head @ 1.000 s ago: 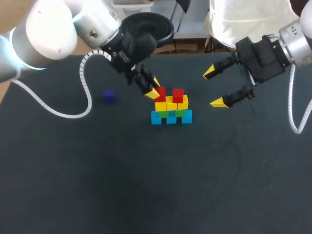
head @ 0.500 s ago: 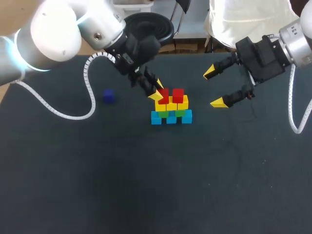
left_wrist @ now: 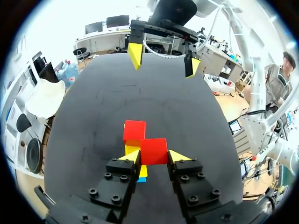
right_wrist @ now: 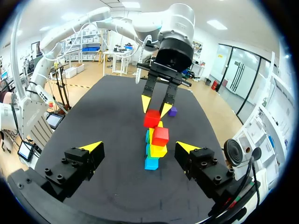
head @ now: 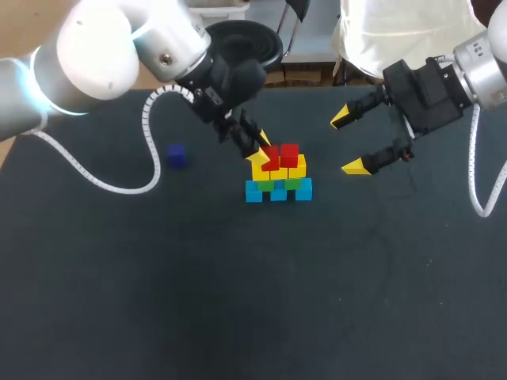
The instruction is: Place the blue cubes, place green cubes on the blue cubes, place the yellow cubes on the green cubes, then place the red cubes on the yellow cubes, and place purple cube on the red cubes.
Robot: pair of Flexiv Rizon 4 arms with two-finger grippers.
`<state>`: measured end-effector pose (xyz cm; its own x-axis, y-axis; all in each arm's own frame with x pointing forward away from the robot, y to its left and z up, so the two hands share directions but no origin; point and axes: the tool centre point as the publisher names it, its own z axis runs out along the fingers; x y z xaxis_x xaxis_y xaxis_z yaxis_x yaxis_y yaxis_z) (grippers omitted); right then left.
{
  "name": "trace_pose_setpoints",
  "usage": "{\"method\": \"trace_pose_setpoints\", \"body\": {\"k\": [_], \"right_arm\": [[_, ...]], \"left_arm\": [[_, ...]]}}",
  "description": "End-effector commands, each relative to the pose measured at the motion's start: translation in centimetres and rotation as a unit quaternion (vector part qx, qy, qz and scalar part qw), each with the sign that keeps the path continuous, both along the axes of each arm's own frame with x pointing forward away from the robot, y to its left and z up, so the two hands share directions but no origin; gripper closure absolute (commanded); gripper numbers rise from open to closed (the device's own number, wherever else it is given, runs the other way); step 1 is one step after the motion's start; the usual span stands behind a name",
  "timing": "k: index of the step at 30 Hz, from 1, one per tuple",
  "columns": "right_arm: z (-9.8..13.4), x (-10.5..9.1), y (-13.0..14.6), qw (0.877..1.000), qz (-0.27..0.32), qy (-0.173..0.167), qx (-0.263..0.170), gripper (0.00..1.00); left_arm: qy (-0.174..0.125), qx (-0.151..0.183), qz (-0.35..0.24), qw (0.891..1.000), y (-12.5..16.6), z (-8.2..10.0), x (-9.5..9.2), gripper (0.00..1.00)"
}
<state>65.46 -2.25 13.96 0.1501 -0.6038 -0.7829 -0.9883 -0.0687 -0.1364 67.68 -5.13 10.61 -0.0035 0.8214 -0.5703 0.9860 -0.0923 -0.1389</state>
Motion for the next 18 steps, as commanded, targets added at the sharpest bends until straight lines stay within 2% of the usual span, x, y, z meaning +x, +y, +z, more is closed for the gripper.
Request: {"method": "trace_pose_setpoints", "body": {"k": [1, 18], "right_arm": [[-0.04, 0.02, -0.01, 1.000, 0.000, 0.000, 0.001, 0.00], [-0.04, 0.02, -0.01, 1.000, 0.000, 0.000, 0.001, 0.00]], "left_arm": [[0.000, 0.003, 0.000, 1.000, -0.18, -0.04, 0.03, 1.00], [-0.001, 0.020, 0.013, 1.000, 0.14, -0.69, 1.02, 1.00]]}}
